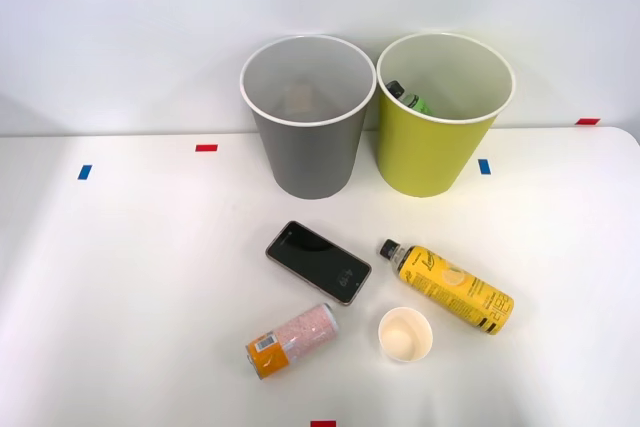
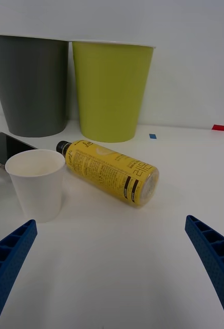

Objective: Put cans in the gray bin, plastic bottles in the light green bin

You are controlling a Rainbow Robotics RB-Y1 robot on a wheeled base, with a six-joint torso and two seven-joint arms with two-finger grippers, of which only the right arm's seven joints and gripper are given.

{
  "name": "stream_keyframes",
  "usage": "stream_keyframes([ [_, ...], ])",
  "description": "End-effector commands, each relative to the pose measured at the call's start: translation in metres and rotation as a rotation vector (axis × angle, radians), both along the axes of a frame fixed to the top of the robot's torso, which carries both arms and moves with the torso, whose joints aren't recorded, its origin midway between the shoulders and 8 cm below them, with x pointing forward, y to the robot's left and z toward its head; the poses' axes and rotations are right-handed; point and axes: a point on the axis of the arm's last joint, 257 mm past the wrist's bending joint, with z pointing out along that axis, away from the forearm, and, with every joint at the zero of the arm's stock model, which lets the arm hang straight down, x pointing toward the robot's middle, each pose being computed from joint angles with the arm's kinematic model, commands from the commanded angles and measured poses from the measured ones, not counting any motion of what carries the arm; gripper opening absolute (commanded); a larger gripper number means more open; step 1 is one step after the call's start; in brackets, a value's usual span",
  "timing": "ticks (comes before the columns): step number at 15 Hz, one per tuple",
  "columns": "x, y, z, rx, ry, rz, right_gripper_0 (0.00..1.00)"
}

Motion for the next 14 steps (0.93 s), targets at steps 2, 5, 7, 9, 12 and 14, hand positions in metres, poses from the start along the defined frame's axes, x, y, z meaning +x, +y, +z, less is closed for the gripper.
stream_keyframes([
  [2, 0.0000, 0.0000, 0.0000, 0.000, 0.000, 0.000, 1.00],
  [5, 0.0000, 0.0000, 0.0000, 0.000, 0.000, 0.000, 1.00],
  [7, 0.0000, 0.0000, 0.0000, 0.000, 0.000, 0.000, 1.00],
  [9, 0.0000, 0.0000, 0.0000, 0.000, 0.000, 0.000, 1.00],
  [12, 0.0000, 0.0000, 0.0000, 0.000, 0.000, 0.000, 1.00],
  [14, 0.0000, 0.0000, 0.0000, 0.000, 0.000, 0.000, 1.00],
])
